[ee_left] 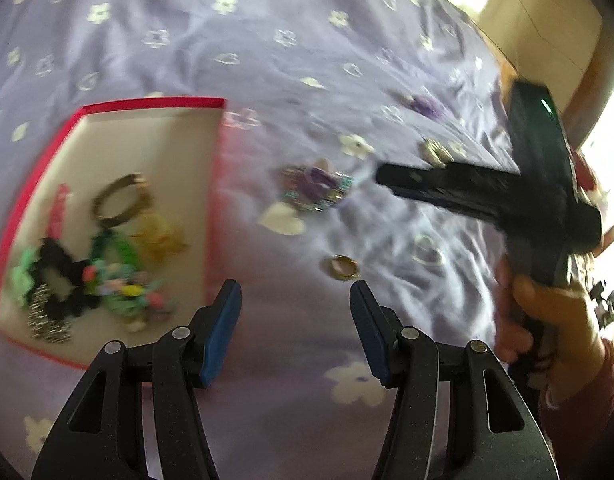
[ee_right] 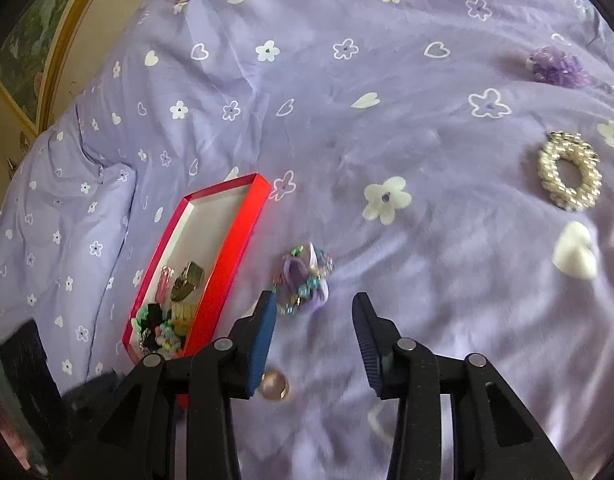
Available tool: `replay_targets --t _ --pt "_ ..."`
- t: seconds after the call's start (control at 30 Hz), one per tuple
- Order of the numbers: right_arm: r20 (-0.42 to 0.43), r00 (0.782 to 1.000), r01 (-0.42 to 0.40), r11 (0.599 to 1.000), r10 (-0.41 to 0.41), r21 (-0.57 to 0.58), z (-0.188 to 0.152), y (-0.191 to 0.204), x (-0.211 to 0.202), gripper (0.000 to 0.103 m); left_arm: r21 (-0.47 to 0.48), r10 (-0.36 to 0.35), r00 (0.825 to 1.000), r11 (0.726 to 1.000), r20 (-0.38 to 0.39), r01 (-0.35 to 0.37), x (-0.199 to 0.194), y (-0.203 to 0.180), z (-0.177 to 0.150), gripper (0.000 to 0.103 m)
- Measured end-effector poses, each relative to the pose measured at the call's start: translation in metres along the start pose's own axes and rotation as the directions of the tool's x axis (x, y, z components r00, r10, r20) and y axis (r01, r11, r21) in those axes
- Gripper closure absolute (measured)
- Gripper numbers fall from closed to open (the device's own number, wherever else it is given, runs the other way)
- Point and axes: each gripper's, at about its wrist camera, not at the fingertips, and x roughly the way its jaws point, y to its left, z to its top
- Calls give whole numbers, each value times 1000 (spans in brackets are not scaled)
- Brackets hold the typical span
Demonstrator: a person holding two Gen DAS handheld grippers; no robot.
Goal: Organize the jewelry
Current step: 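Move the left tool to the gold ring while the right moves to the purple-bow bracelet, then grasp the gold ring with the left tool while the right grasps the purple-bow bracelet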
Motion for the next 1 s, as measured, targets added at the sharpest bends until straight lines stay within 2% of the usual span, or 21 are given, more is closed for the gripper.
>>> replay_targets --t 0.27,0.37,0.43,0.5,0.53,0.57,0.63,0.73,0.9,1.0 --pt "-85 996 -18 999 22 50 15 -14 40 66 56 -54 997 997 -63 57 37 -22 3 46" --pt "-100 994 -42 996 49 79 16 -20 50 77 66 -59 995 996 -75 64 48 -26 4 46" --pt "-108 991 -62 993 73 103 16 -24 54 89 73 -55 995 995 -79 61 55 -28 5 46" --pt "-105 991 -71 992 82 103 15 -24 54 93 83 -54 996 995 -71 59 57 -29 6 47" --pt "-101 992 -71 993 80 96 15 -23 53 94 89 -57 996 994 -69 63 58 -30 7 55" --pt "-95 992 -74 993 83 95 15 -23 50 94 92 -59 996 994 -72 66 60 -30 7 70" --pt "-72 992 -94 990 102 107 14 -23 44 95 81 -69 994 994 -83 76 64 -28 9 82" --pt "-35 992 -119 985 124 122 13 -23 31 95 59 -90 993 994 -76 94 64 -24 11 82" --pt "-6 989 -148 982 150 121 8 -25 7 95 63 -85 995 994 -59 89 60 -25 10 82" --pt "-4 995 -101 989 102 104 -1 -29 -8 95 53 -91 994 994 -52 94 57 -22 8 82"
